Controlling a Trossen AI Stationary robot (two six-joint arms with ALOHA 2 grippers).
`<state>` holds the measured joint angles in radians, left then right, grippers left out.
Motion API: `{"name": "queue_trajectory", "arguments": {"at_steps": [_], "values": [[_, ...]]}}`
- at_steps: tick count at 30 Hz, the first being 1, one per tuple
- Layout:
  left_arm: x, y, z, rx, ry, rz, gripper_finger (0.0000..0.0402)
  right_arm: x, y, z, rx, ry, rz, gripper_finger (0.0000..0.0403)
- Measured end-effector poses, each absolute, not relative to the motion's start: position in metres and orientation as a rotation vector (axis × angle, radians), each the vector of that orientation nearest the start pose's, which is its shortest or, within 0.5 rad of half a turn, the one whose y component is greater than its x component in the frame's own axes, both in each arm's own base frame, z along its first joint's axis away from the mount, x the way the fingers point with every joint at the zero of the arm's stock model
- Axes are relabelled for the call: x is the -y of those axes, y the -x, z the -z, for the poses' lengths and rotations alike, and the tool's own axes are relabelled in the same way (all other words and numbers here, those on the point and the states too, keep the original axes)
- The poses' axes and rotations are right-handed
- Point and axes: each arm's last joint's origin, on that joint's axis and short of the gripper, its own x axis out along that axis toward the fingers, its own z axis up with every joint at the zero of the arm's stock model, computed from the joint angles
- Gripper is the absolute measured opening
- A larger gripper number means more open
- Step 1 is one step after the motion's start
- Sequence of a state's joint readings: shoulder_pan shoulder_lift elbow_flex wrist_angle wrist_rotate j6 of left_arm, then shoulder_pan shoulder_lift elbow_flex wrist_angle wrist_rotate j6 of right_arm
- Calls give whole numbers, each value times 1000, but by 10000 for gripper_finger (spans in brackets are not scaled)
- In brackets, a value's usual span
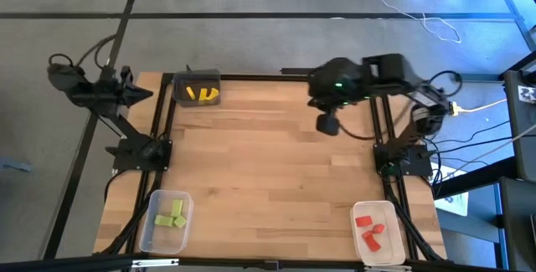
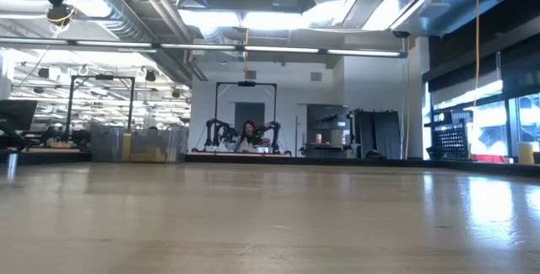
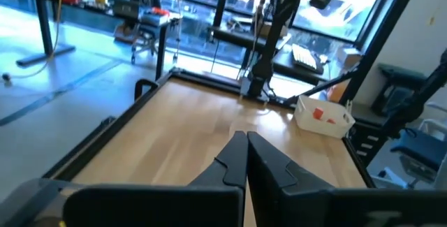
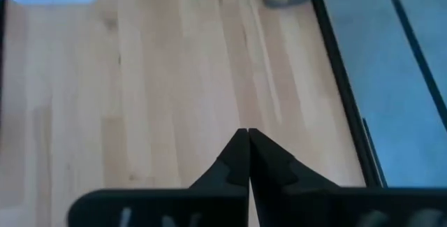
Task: Sort & place blocks by color
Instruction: Return to Home Position
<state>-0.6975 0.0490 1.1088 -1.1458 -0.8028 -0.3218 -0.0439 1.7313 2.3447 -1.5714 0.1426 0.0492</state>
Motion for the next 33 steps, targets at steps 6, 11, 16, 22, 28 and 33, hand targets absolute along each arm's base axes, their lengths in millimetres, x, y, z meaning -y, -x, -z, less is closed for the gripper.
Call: {"name": "queue_trajectory", "arguments": {"at_steps": [6, 11, 16, 22, 28, 33], "values": [[-82, 65, -349, -6, 203, -136, 0, -1, -239, -499, -847, 14, 231, 1], [-81, 62, -350, 2, 171, -118, 0, -12, -210, -500, -788, -1, 316, 0], [-71, 48, -346, 3, 169, -92, 0, -23, -192, -482, -736, -20, 363, 0], [-46, 20, -339, 57, 140, 14, 0, -27, -171, -453, -625, -42, 386, 0], [-24, -1, -337, 177, 97, 130, 0, -24, -153, -426, -497, -84, 326, 0], [-9, -16, -319, 163, 147, 130, 0, -28, -153, -399, -340, -95, 143, 0]]}}
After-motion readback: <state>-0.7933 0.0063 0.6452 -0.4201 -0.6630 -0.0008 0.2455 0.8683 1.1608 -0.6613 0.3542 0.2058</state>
